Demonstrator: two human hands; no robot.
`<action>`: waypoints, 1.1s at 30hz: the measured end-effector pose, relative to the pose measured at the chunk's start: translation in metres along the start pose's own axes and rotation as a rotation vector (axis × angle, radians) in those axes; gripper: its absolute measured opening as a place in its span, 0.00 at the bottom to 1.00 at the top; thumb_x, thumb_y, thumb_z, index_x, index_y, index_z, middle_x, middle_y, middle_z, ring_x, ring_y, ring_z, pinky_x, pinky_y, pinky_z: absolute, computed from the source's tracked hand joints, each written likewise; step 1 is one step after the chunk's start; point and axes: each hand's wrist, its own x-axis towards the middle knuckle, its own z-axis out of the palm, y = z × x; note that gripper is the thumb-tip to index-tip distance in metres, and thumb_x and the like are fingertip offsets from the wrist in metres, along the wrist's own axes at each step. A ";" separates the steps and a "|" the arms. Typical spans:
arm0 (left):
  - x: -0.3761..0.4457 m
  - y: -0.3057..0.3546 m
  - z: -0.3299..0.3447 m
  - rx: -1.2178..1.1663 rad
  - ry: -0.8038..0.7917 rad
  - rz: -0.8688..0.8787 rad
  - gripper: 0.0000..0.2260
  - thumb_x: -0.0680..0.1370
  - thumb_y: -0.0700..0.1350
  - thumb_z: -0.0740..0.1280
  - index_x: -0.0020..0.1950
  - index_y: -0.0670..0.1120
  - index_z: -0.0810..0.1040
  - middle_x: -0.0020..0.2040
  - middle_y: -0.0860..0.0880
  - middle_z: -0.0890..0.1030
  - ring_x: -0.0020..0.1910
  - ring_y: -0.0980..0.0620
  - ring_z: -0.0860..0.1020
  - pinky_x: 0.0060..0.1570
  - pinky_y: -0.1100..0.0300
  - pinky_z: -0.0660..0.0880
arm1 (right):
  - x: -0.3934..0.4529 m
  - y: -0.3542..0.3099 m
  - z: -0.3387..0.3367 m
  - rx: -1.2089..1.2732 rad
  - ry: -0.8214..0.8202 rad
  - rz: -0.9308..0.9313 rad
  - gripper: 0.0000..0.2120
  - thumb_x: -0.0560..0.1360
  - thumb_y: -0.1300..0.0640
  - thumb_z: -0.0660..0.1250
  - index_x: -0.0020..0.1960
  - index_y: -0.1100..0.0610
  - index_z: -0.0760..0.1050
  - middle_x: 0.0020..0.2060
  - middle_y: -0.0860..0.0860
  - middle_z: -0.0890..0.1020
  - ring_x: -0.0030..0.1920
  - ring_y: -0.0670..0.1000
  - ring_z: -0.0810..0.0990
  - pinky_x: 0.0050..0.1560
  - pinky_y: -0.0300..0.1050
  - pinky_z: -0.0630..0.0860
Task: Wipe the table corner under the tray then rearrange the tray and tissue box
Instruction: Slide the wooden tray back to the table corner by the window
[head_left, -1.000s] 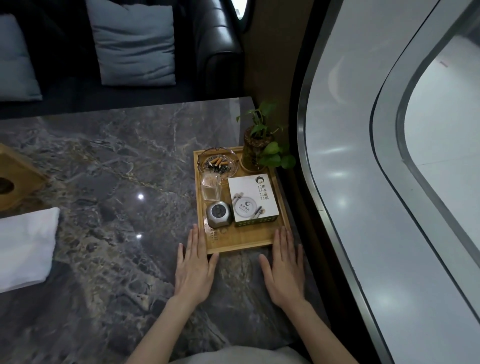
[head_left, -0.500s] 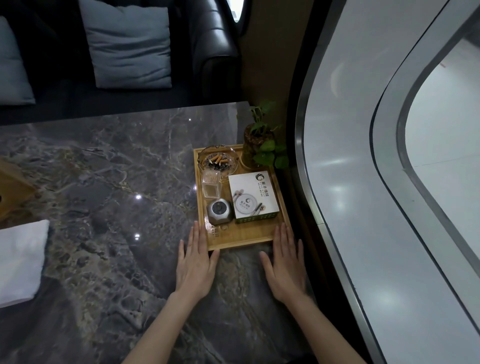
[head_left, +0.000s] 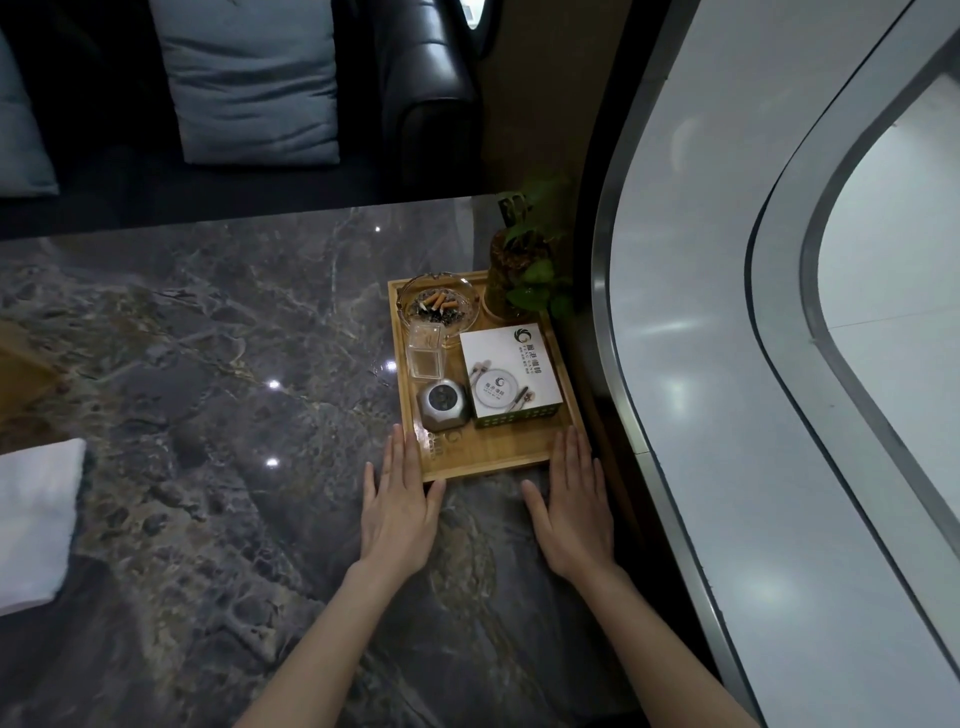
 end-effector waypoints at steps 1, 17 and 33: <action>0.000 0.000 0.000 -0.001 0.001 0.001 0.35 0.72 0.62 0.36 0.74 0.46 0.36 0.75 0.49 0.38 0.75 0.53 0.41 0.73 0.50 0.39 | 0.000 0.000 0.000 0.002 0.000 0.002 0.34 0.72 0.36 0.37 0.71 0.51 0.29 0.72 0.46 0.33 0.73 0.44 0.32 0.72 0.43 0.34; 0.006 0.004 -0.005 0.000 -0.008 0.004 0.30 0.79 0.56 0.46 0.74 0.45 0.37 0.77 0.47 0.39 0.75 0.52 0.41 0.73 0.51 0.39 | 0.007 -0.002 0.001 0.000 0.020 0.016 0.37 0.72 0.36 0.36 0.74 0.54 0.34 0.72 0.46 0.33 0.73 0.45 0.33 0.72 0.43 0.35; 0.013 0.007 -0.010 -0.021 -0.027 -0.003 0.30 0.80 0.55 0.47 0.74 0.45 0.36 0.77 0.47 0.39 0.76 0.52 0.41 0.74 0.50 0.40 | 0.018 -0.002 0.000 -0.006 0.011 0.024 0.36 0.74 0.37 0.40 0.75 0.55 0.35 0.76 0.51 0.39 0.73 0.46 0.34 0.73 0.44 0.37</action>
